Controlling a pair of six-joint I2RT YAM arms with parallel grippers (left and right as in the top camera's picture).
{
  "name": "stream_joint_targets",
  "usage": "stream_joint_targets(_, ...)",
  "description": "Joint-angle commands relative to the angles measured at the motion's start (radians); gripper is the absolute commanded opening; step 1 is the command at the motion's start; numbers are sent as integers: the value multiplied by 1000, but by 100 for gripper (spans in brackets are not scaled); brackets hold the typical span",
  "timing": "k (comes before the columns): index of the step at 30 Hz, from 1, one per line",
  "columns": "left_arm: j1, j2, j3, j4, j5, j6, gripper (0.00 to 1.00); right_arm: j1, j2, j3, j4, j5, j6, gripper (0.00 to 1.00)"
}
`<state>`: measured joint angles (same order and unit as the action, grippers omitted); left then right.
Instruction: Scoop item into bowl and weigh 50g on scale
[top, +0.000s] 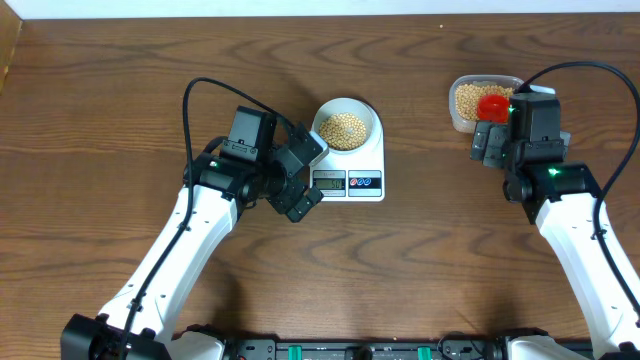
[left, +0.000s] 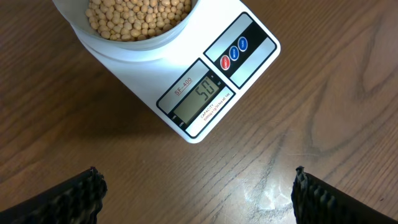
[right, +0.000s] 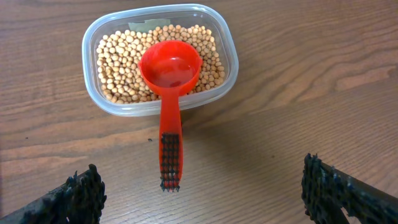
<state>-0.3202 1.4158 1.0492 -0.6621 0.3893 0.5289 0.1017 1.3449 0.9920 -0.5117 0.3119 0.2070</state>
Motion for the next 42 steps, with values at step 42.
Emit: stream_joint_targets(42,-1,-13,-5,-40,-2,16,98,3,-18,21,-2,18,-10,99)
